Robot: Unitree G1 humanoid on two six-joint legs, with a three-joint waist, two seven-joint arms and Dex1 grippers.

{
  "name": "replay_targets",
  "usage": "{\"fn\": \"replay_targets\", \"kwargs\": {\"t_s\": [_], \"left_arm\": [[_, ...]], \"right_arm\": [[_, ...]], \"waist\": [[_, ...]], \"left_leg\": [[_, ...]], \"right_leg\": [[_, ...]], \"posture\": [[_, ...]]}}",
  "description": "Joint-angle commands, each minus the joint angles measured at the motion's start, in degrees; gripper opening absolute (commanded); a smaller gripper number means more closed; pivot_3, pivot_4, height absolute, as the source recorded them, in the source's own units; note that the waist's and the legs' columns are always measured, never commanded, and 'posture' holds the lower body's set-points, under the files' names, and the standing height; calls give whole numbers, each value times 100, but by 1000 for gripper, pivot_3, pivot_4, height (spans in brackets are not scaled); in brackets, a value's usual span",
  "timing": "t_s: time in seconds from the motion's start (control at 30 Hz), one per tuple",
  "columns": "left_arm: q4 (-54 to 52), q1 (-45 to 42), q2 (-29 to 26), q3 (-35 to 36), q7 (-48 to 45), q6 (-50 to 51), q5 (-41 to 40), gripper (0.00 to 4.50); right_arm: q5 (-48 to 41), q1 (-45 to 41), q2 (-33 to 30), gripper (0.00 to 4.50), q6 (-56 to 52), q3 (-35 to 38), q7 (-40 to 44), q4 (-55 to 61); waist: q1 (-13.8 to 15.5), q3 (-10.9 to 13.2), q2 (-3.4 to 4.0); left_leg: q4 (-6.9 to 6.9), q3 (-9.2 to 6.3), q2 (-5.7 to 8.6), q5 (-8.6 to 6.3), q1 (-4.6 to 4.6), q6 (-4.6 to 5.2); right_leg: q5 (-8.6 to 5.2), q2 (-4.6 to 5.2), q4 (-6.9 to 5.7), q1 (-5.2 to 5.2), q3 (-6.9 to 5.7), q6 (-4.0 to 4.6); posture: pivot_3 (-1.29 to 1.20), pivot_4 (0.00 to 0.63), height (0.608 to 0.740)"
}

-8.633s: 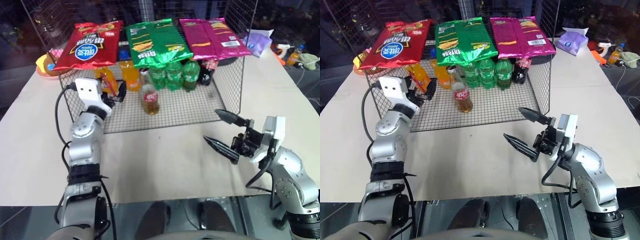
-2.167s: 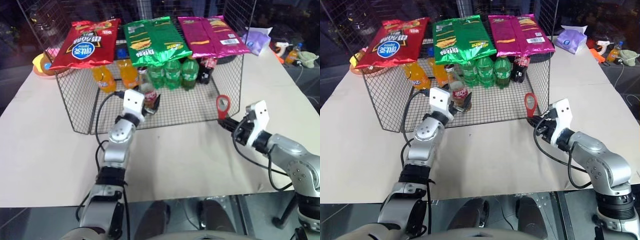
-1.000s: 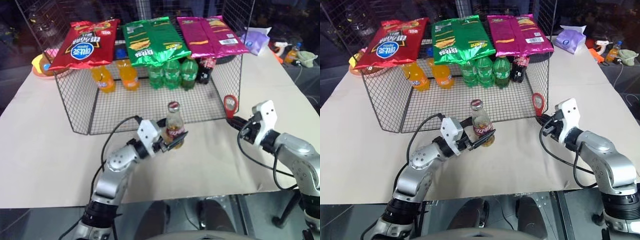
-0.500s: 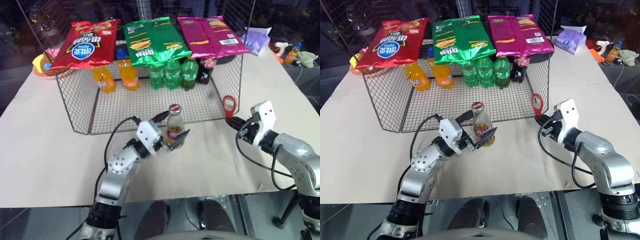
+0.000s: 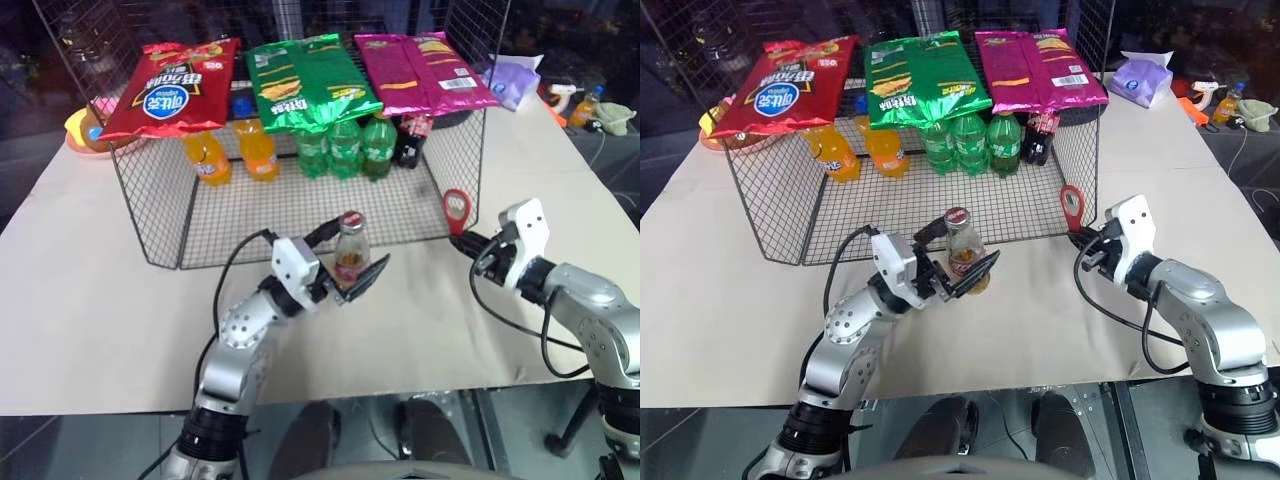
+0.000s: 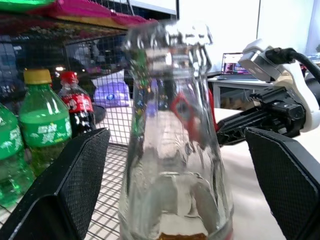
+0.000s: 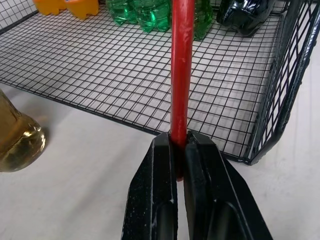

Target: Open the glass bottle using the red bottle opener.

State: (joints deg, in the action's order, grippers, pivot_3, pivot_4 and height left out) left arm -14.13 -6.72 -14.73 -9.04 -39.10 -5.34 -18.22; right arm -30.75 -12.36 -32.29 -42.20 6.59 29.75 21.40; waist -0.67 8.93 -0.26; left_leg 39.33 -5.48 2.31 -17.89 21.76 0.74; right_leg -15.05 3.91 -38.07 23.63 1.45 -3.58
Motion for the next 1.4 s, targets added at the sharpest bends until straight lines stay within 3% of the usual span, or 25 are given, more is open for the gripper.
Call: {"fn": "replay_targets", "kwargs": {"t_s": [0.03,0.53,1.4], "left_arm": [[-234,-19,54,7,-17,-8,-143,4456],[-277,-21,226,10,-65,-129,-259,4456],[-1272,462,-253,261,351,547,-289,4456]], "right_arm": [[-1,-104,-11,0,107,38,69,86],[85,-158,-74,0,73,50,202,22],[199,-213,0,0,215,-59,299,-131]], "waist": [[0,0,0],[1,0,0],[2,0,0]], "left_leg": [[0,0,0,0,0,0],[1,1,0,0,0,0],[0,1,-1,0,0,0]], "right_leg": [[0,0,0,0,0,0],[0,0,0,0,0,0],[0,0,1,0,1,0]], "posture": [[0,150,740],[0,150,740],[0,150,740]]}}
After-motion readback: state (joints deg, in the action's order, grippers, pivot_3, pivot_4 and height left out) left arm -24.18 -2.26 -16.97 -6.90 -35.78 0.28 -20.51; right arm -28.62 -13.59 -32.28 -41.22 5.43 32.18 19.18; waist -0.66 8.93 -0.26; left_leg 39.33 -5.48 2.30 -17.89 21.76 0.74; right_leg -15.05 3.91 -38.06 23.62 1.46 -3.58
